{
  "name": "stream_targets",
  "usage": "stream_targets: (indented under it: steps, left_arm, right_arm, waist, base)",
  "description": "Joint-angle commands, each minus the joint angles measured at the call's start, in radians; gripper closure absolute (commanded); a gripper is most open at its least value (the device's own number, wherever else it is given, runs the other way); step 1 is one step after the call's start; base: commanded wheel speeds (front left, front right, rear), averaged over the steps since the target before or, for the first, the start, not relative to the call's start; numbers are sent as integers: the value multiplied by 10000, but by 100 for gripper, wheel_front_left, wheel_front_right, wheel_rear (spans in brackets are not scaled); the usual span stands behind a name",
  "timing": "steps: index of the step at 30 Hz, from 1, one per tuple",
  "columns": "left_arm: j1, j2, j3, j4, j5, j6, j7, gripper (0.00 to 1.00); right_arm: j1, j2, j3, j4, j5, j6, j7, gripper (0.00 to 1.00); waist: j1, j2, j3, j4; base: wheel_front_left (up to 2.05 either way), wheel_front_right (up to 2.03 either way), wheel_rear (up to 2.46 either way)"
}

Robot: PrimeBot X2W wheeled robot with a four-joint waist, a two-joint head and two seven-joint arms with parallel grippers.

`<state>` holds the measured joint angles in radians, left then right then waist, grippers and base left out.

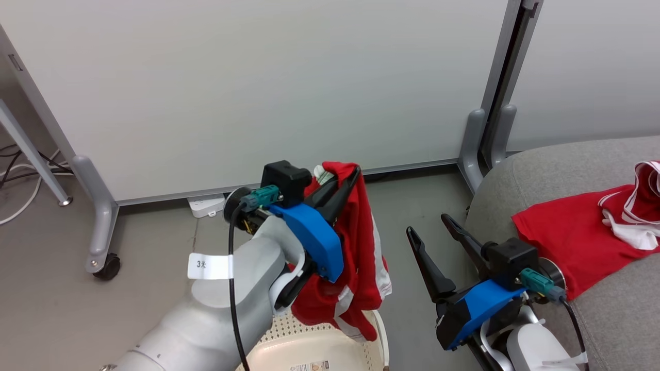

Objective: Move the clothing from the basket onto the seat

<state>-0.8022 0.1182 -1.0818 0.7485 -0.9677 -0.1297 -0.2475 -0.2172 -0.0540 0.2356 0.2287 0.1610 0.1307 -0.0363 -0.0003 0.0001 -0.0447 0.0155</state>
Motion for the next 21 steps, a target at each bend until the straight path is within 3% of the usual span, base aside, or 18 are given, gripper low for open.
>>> stream_targets:
  steps: [1, 13, 21]
  left_arm:
    - [-195, -51, -135, -79, -42, -12, 36, 100]
    - [-378, -34, -445, -27, -168, -12, -34, 100]
    - [-552, -165, -714, -159, -166, -13, -70, 100]
  right_arm:
    - [204, 14, 21, -32, 60, 1, 20, 0]
    - [260, 28, 255, 21, 176, 1, 195, 0]
    - [-635, 28, 924, 871, 377, 1, 284, 0]
  waist:
    - [3, -1, -67, -12]
    - [3, -1, 13, -157]
    - [3, -1, 250, -240]
  base:
    - [0, 0, 0]
    - [0, 0, 0]
    - [0, 0, 0]
